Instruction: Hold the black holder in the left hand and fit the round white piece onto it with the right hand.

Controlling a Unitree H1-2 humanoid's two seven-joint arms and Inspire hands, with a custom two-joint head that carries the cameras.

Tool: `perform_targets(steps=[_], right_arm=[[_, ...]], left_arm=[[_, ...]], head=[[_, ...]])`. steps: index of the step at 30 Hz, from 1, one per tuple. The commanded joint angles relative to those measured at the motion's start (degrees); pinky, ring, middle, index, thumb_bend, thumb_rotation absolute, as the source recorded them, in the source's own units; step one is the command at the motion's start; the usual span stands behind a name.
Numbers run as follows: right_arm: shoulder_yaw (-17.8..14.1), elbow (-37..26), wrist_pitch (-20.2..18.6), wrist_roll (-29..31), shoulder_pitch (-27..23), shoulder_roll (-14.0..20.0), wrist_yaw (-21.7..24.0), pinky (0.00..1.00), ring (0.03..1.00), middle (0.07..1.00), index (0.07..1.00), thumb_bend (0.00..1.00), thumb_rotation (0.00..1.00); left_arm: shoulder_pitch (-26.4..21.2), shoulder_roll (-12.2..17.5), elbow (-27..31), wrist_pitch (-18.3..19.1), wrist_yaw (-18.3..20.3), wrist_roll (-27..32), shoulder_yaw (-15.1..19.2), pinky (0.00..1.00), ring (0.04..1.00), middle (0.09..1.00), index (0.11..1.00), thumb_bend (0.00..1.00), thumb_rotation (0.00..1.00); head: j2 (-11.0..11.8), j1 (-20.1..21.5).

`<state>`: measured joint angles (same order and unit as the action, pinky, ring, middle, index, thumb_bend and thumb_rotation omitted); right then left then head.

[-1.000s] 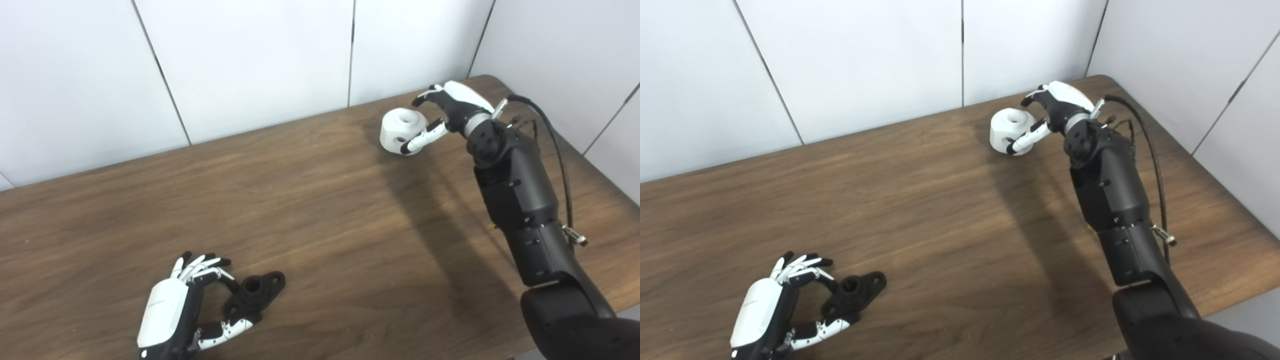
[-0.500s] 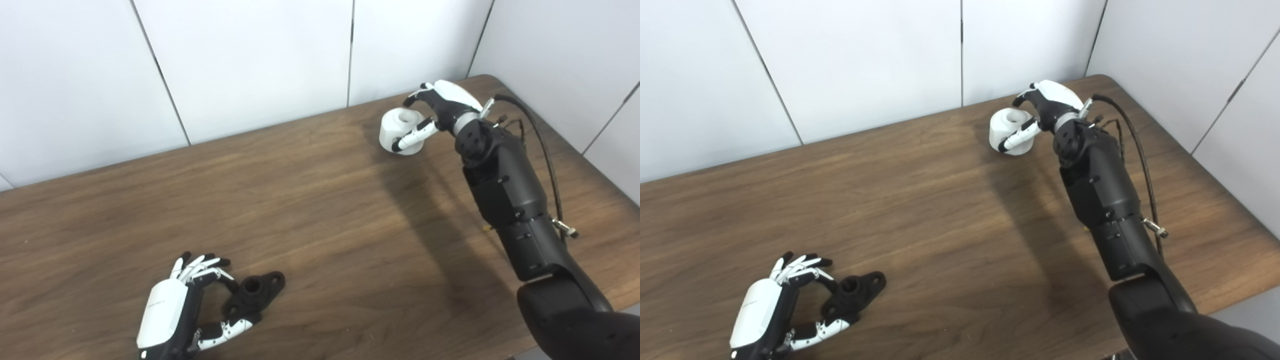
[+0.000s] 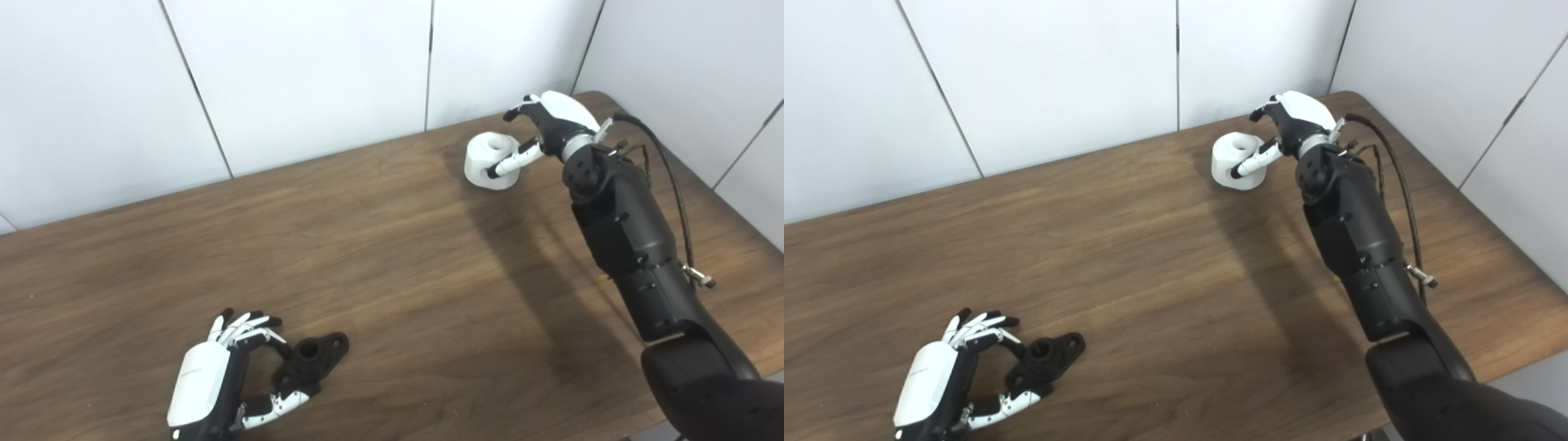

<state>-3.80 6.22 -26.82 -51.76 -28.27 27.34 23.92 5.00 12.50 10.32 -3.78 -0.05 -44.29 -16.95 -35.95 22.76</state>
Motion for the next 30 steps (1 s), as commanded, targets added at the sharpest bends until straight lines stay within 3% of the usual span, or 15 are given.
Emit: perform_targets(steps=[1,30], right_arm=[[-0.4,-1.6,-0.1,-0.1,-2.0,2.1,-1.5,1.00,1.000,0.979,0.785,0.87,0.30],[1.4,-0.3,-0.1,-0.5,-1.5,2.4,-0.2,1.00,1.000,0.960,0.775,0.88,0.30]], left_arm=[[0.2,0.6,0.4,0.5,0.3,-0.7,0.3,1.00,0.858,0.776,0.486,0.52,0.04],[0.2,0.8,1.4,1.2,1.0,-1.2,0.5,1.00,0.858,0.774,0.486,0.52,0.04]], head=[[-0.1,0.1],[-0.4,0.2]])
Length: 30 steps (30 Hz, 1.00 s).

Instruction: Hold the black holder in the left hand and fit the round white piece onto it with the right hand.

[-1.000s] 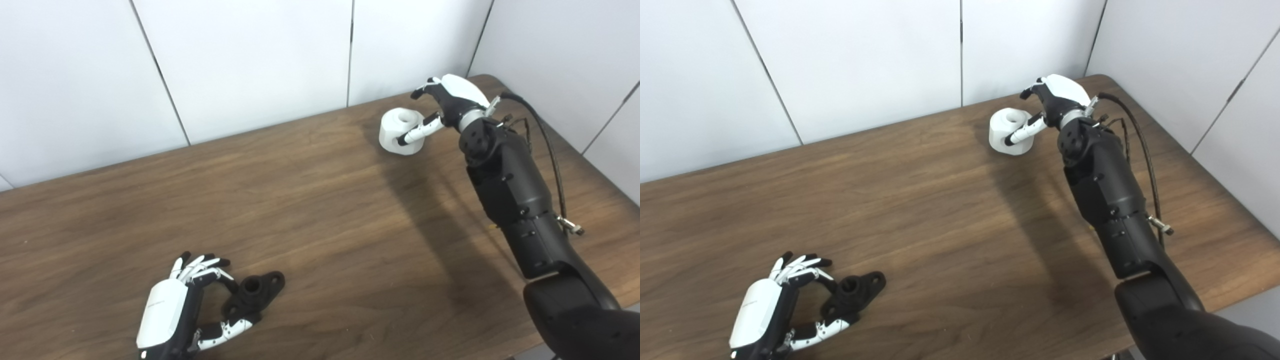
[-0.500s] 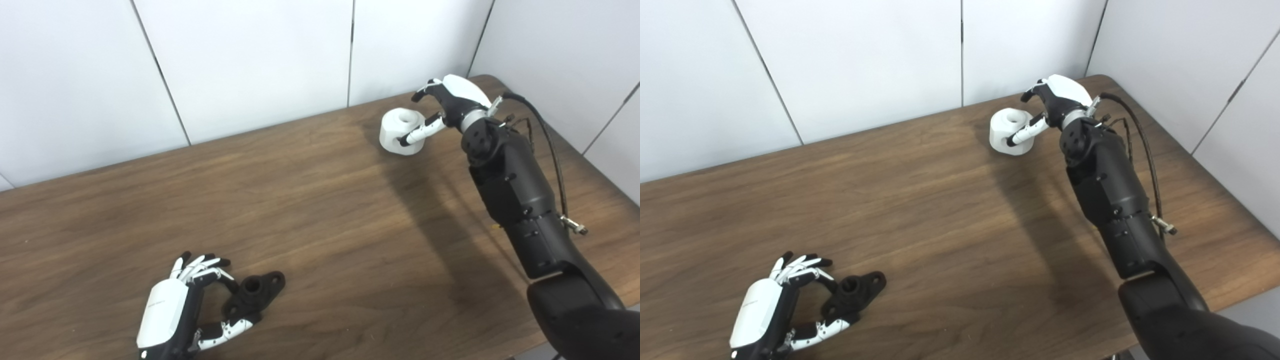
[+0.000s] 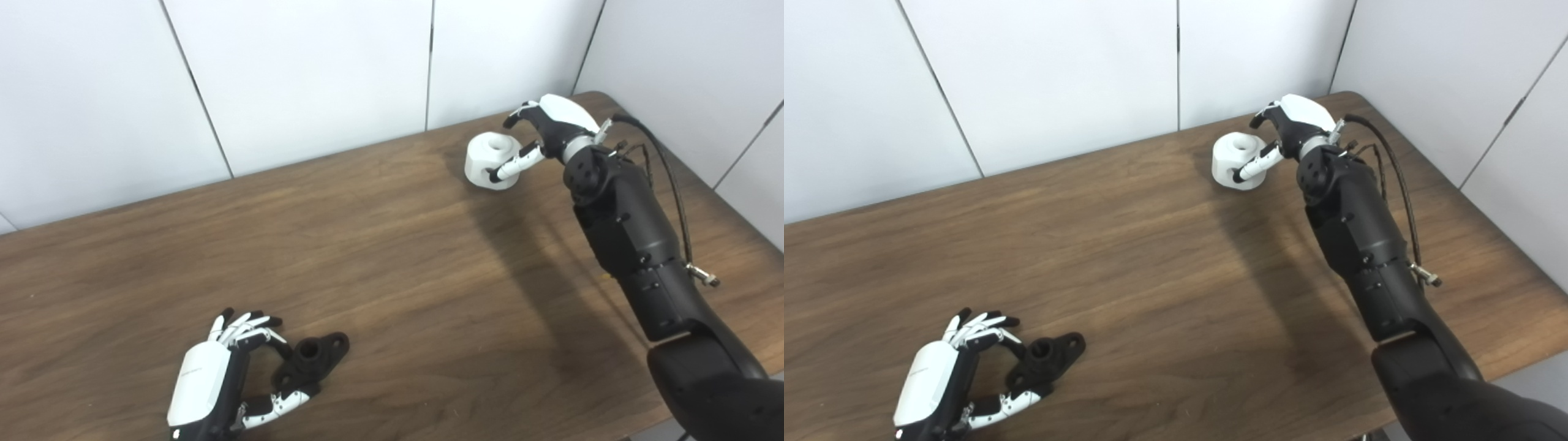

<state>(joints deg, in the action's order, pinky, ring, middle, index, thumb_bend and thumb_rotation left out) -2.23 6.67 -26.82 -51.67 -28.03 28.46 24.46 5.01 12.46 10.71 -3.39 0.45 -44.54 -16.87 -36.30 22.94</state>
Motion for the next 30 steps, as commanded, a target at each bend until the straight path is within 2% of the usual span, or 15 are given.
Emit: perform_targets(steps=[1,30], right_arm=[[-0.1,-0.6,-0.1,-0.6,-1.7,1.3,-0.8,1.00,1.000,0.961,0.776,0.87,0.30],[1.4,0.8,-0.1,1.1,-1.4,2.4,-3.3,1.00,1.000,0.943,0.748,0.87,0.30]], left_arm=[[0.2,0.8,1.0,0.8,0.5,-1.0,0.5,1.00,0.858,0.775,0.486,0.52,0.04],[0.1,0.7,1.0,0.8,0.5,-1.0,0.4,1.00,0.855,0.774,0.486,0.52,0.04]], head=[[0.0,0.0],[-0.1,0.2]])
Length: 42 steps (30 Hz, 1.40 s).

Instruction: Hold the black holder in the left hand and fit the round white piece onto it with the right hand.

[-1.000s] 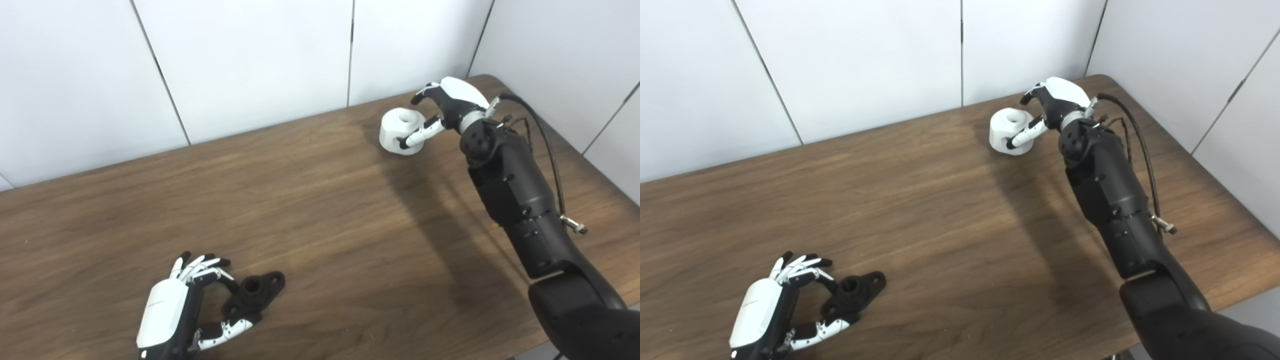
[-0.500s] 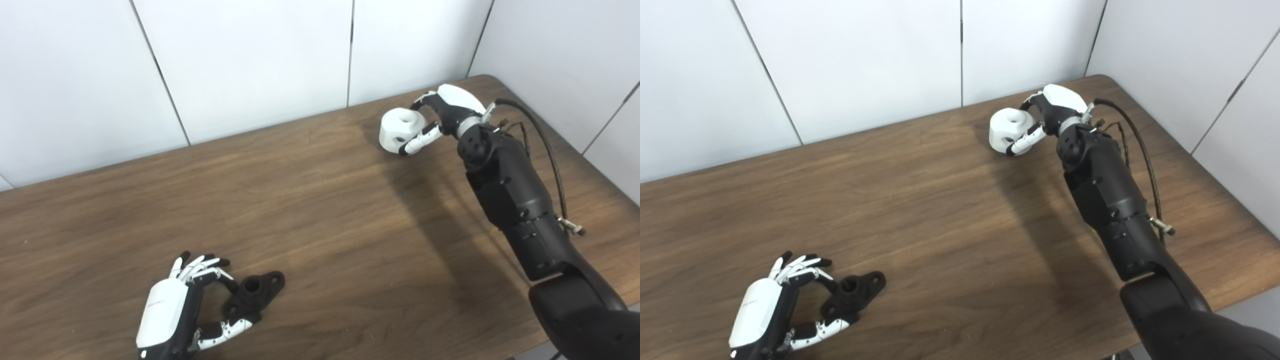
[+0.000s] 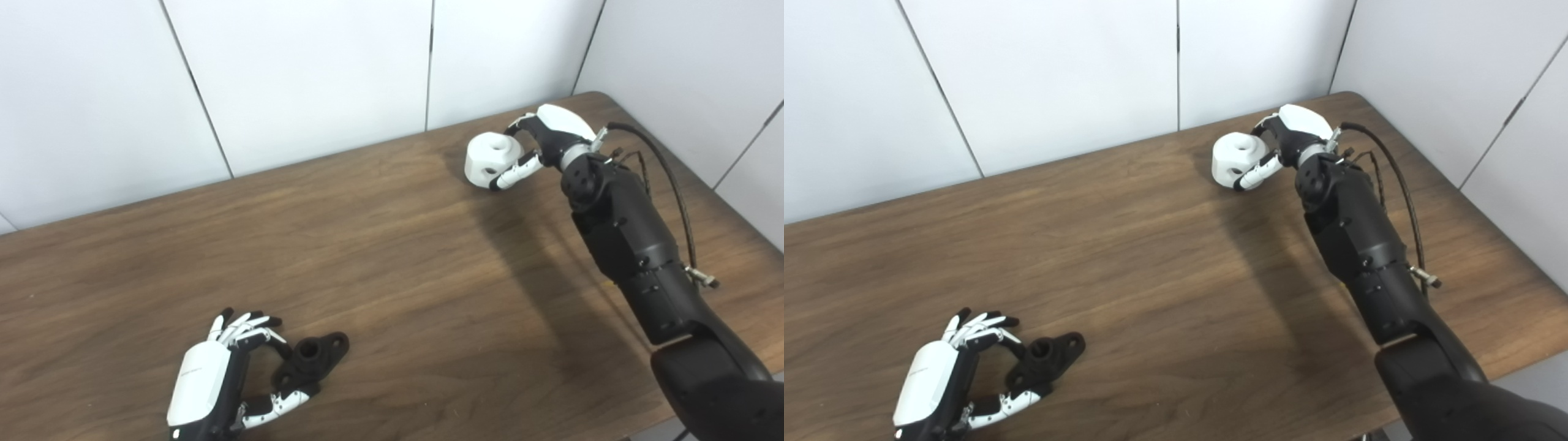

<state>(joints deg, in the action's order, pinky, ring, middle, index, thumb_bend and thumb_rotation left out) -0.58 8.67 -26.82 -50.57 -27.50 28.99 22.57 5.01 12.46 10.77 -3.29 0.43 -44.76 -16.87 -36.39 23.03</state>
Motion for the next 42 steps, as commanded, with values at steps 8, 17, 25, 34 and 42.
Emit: perform_targets(steps=[8,17,25,34,42], right_arm=[[-0.8,-1.2,0.2,2.3,-1.9,1.3,-5.2,1.00,1.000,0.925,0.663,0.80,0.26],[-0.1,-1.7,0.7,6.1,-0.9,1.6,-10.3,1.00,1.000,0.837,0.486,0.52,0.14],[1.2,-1.6,0.3,6.8,-0.8,2.2,-11.2,1.00,1.000,0.833,0.486,0.52,0.14],[1.8,-1.7,0.9,7.2,-0.5,3.0,-11.7,1.00,1.000,0.831,0.487,0.52,0.14],[3.2,-5.8,0.3,7.2,-0.7,4.1,-8.8,1.00,1.000,0.844,0.486,0.52,0.14]], left_arm=[[0.1,0.6,0.7,0.5,0.3,-0.7,0.3,1.00,0.854,0.773,0.485,0.52,0.04],[0.1,0.7,0.8,0.5,0.3,-0.9,0.2,1.00,0.854,0.772,0.485,0.52,0.04],[0.2,0.6,1.0,0.8,0.5,-1.0,0.2,1.00,0.856,0.773,0.485,0.52,0.04],[0.1,0.3,1.0,0.6,0.2,-1.2,0.1,1.00,0.853,0.770,0.485,0.52,0.04],[0.0,0.0,1.0,0.7,0.4,-1.2,-0.1,1.00,0.858,0.774,0.485,0.52,0.04]], head=[[0.0,0.1],[-0.1,-0.1],[-0.2,-0.2],[0.0,-0.8],[0.0,-1.9]])
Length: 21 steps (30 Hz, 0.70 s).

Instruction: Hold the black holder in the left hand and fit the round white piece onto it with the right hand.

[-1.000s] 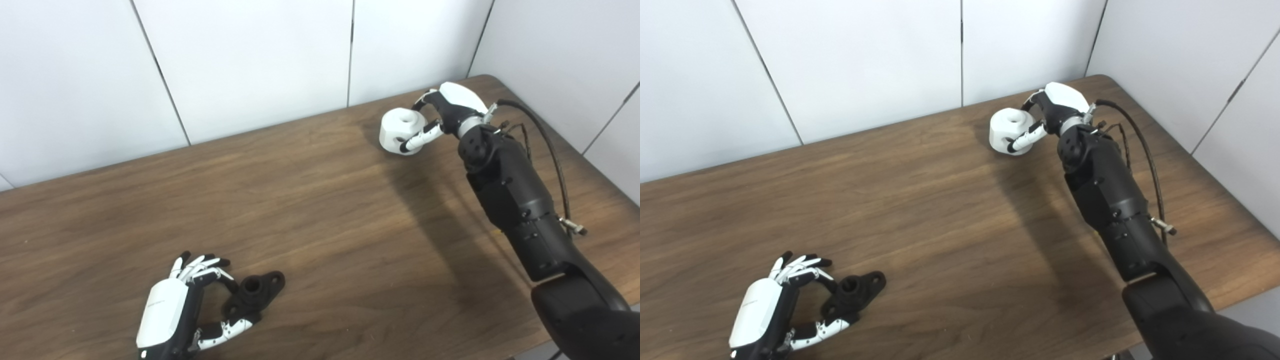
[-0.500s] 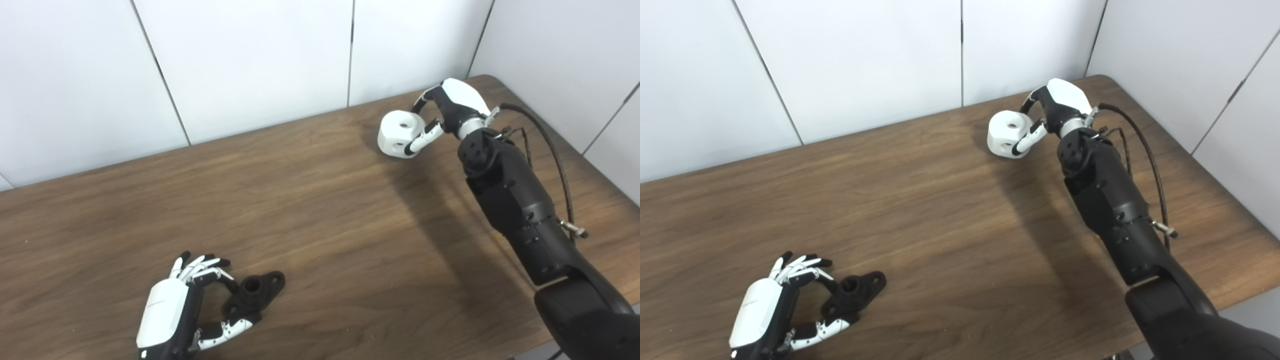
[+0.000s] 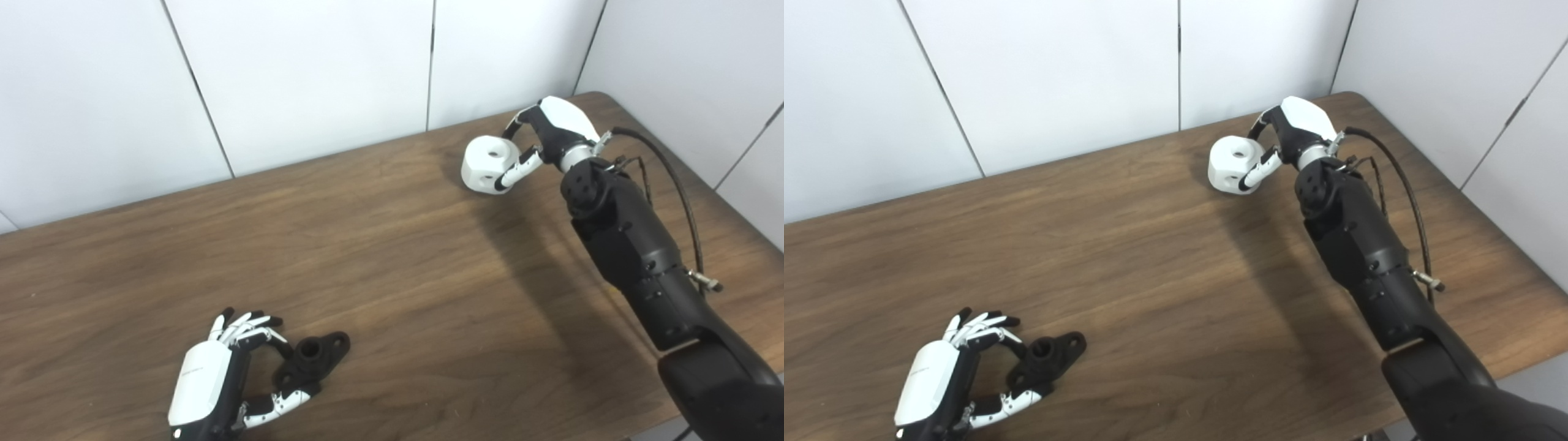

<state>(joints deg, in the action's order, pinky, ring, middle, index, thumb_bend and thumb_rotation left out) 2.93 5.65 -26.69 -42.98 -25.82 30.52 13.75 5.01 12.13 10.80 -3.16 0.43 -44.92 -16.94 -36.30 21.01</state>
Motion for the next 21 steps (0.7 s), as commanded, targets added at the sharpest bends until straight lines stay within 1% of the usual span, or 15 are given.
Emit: perform_targets(steps=[1,5,10,15,18,19,21], right_arm=[[0.0,-3.5,0.0,-0.4,-2.5,2.8,0.9,1.00,1.000,0.846,0.487,0.52,0.14],[1.0,-6.6,-0.1,-0.9,-3.2,3.5,4.6,1.00,1.000,0.850,0.486,0.52,0.14],[2.7,-12.2,-0.1,-1.3,-3.9,4.4,10.0,1.00,0.988,0.835,0.486,0.52,0.14],[3.8,-19.1,-0.2,-3.9,-4.5,3.8,17.9,1.00,0.983,0.839,0.486,0.52,0.14],[4.7,-22.6,-0.2,-4.5,-4.5,3.6,21.0,1.00,0.967,0.823,0.486,0.52,0.14],[4.8,-23.5,-0.2,-4.7,-4.4,3.3,21.9,1.00,0.966,0.823,0.486,0.52,0.14],[5.0,-25.7,-0.2,-5.4,-4.2,2.5,23.8,1.00,0.964,0.823,0.485,0.52,0.14]], left_arm=[[0.0,0.3,0.9,0.7,0.5,-1.2,-0.1,1.00,0.859,0.774,0.485,0.52,0.04],[0.0,0.0,0.7,0.8,0.3,-1.5,-0.3,1.00,0.859,0.774,0.485,0.52,0.04],[0.2,-0.4,0.8,0.9,0.2,-2.2,-0.6,1.00,0.858,0.773,0.485,0.52,0.04],[0.2,-0.7,0.5,0.6,-0.4,-2.7,-1.1,1.00,0.864,0.776,0.486,0.52,0.04],[0.3,-1.1,0.4,0.8,-0.6,-3.1,-1.4,1.00,0.869,0.779,0.486,0.52,0.04],[0.4,-1.3,0.4,0.9,-0.6,-3.2,-1.5,1.00,0.869,0.779,0.486,0.52,0.04],[0.4,-1.6,0.1,0.9,-0.9,-3.5,-1.7,1.00,0.871,0.781,0.486,0.52,0.04]], head=[[-0.1,0.0],[-0.1,-1.1],[-0.4,-2.7],[-0.5,-5.0],[-0.6,-6.7],[-0.6,-6.7],[-0.6,-8.1]])
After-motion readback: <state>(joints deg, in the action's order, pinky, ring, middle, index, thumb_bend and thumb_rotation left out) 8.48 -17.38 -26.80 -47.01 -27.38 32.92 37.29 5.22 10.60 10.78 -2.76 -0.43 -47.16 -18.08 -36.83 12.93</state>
